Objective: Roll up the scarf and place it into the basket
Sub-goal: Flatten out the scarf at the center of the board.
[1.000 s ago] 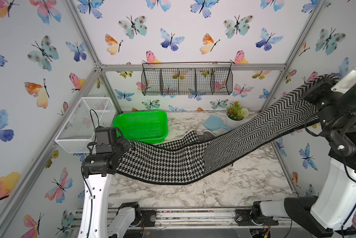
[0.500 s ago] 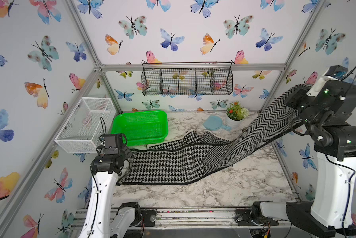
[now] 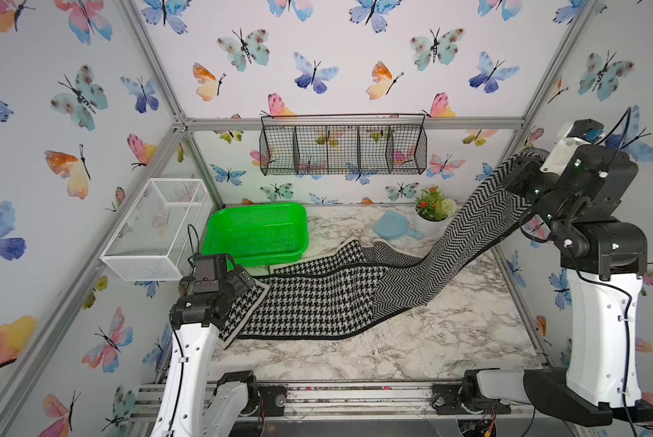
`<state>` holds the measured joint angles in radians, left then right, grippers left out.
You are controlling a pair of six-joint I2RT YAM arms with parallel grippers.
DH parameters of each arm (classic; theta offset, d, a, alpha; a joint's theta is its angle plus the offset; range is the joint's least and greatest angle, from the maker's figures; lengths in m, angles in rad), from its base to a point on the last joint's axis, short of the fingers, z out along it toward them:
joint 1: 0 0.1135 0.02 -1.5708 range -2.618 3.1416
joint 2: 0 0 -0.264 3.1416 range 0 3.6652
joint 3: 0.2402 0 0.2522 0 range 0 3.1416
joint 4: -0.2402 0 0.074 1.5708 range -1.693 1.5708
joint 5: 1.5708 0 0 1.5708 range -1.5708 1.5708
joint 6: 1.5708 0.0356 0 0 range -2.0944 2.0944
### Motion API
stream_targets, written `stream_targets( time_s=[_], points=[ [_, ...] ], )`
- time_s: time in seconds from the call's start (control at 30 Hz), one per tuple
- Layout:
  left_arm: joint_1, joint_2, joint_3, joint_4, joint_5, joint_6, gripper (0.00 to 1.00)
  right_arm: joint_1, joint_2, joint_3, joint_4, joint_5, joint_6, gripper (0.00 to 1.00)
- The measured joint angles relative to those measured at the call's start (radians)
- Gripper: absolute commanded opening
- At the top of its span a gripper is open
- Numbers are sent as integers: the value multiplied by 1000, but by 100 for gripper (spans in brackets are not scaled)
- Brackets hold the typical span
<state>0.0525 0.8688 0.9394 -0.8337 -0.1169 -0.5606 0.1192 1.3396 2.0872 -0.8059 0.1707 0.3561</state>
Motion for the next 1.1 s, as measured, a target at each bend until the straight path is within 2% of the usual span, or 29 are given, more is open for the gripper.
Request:
stream_targets(
  time_s=[0.13, 0.23, 0.37, 0.5, 0.7, 0.87, 1.1],
  points=[
    [-65, -29, -51, 36, 75, -17, 98, 0, -3, -34, 30, -63, 11, 2],
    [-162, -34, -68, 78, 119, -49, 98, 0, -3, -56, 47, -124, 37, 2],
    [-434, -3, -85, 191, 137, -145, 98, 0, -3, -43, 62, -205, 74, 1],
    [-744, 171, -27, 307, 113, -230, 98, 0, -15, -26, 93, -303, 124, 2],
    [-991, 542, 146, 449, 78, -313, 98, 0, -26, 42, 112, -426, 202, 2],
    [-1069, 752, 297, 531, 84, -350, 98, 0, -60, 62, 102, -472, 211, 2],
    [-1093, 932, 408, 591, 101, -405, 98, 0, -87, 20, 28, -508, 169, 2]
  ],
)
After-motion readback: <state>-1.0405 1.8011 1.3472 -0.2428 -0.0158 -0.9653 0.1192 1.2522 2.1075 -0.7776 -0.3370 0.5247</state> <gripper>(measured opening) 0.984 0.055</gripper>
